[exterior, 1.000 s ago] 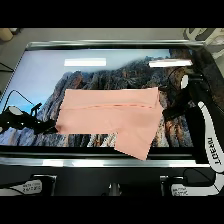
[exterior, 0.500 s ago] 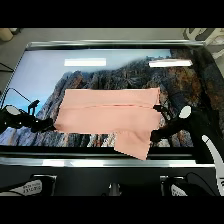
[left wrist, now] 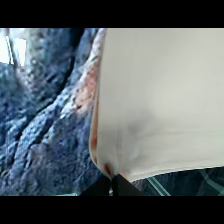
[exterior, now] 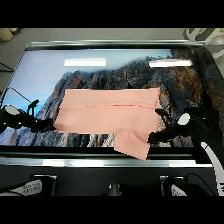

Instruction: Fold the shirts.

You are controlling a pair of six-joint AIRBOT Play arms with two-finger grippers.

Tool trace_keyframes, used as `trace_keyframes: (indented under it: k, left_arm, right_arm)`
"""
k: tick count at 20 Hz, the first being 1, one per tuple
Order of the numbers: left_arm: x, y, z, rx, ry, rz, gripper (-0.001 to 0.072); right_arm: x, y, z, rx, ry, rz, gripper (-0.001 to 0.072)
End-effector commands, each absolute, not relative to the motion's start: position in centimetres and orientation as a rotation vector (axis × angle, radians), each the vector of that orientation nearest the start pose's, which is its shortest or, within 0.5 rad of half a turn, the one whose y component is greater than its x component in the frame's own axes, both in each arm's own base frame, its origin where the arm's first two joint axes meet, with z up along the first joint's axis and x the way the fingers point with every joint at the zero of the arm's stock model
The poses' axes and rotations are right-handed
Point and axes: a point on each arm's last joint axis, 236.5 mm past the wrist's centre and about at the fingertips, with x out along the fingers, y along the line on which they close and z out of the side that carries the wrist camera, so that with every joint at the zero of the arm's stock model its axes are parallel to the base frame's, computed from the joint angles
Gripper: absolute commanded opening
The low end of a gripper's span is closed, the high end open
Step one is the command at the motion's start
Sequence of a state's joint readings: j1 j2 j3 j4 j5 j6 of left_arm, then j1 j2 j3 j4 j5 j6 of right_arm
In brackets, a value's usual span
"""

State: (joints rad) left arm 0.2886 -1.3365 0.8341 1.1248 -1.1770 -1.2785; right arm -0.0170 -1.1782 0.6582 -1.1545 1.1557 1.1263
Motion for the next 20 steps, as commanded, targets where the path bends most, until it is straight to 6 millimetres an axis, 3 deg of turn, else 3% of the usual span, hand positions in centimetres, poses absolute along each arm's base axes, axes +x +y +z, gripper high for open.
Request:
trace_keyframes:
  k: [1, 3, 8, 10, 13, 15, 17, 20]
  left_arm:
    - [29.6, -1.0, -8.9, -0.474, 1.527, -0.178, 0.0028]
    - [29.5, -1.0, -8.9, -0.474, 1.527, -0.178, 0.0028]
    - [29.6, -1.0, -8.9, -0.474, 1.527, -0.177, 0.0029]
    - [29.6, -1.0, -8.9, -0.473, 1.526, -0.177, 0.0028]
    - [29.6, -1.0, -8.8, -0.464, 1.521, -0.185, 0.0028]
    - [30.5, -0.8, -7.6, -0.432, 1.482, -0.203, 0.0028]
    - [32.5, -0.2, -4.7, -0.392, 1.391, -0.201, 0.0027]
    - [35.4, 0.5, -0.2, -0.375, 1.291, -0.188, 0.0027]
  right_arm:
    - [24.3, 8.7, -9.6, 0.169, 1.533, 0.449, 0.0417]
    - [23.6, 9.4, -10.4, 0.219, 1.566, 0.456, 0.0406]
    - [23.8, 10.0, -11.4, 0.269, 1.570, 0.453, 0.0219]
    - [24.1, 9.9, -11.5, 0.268, 1.559, 0.443, 0.0019]
    - [25.0, 9.8, -11.0, 0.233, 1.521, 0.464, 0.0020]
    - [27.0, 9.8, -8.9, 0.175, 1.438, 0.505, 0.0019]
    - [29.5, 9.5, -5.2, 0.113, 1.351, 0.520, 0.0016]
    - [34.9, 7.4, 0.0, 0.001, 1.203, 0.444, 0.0016]
